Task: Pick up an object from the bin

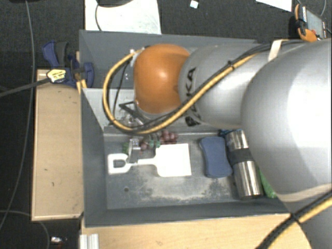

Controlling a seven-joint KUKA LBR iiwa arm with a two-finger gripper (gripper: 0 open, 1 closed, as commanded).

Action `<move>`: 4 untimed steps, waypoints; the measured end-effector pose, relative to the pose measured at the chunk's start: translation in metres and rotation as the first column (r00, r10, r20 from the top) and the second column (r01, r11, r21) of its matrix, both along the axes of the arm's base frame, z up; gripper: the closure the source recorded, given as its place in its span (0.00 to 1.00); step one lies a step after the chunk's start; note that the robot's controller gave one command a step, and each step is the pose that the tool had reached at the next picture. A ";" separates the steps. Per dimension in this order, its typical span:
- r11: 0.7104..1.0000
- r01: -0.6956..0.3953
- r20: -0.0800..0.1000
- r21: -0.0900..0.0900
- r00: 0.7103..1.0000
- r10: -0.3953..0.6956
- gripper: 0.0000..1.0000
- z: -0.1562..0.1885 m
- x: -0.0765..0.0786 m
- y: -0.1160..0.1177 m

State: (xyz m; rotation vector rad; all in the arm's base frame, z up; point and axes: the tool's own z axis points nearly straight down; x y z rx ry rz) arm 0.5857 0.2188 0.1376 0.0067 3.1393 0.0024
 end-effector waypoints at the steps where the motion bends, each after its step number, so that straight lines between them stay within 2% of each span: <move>1: 0.999 -0.034 -0.001 0.001 0.999 0.034 0.00 -0.067 -0.018 -0.018; 2: 0.979 -0.205 0.018 0.004 0.979 0.204 0.00 -0.015 -0.025 -0.003; 3: 0.999 -0.044 0.001 0.002 0.999 0.044 0.00 -0.065 -0.019 -0.018; 4: 0.957 -0.291 0.018 0.001 0.957 0.291 0.00 -0.067 -0.028 -0.070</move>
Offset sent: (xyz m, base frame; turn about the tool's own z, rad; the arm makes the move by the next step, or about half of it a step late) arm -0.0260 -0.0040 -0.0178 -0.2063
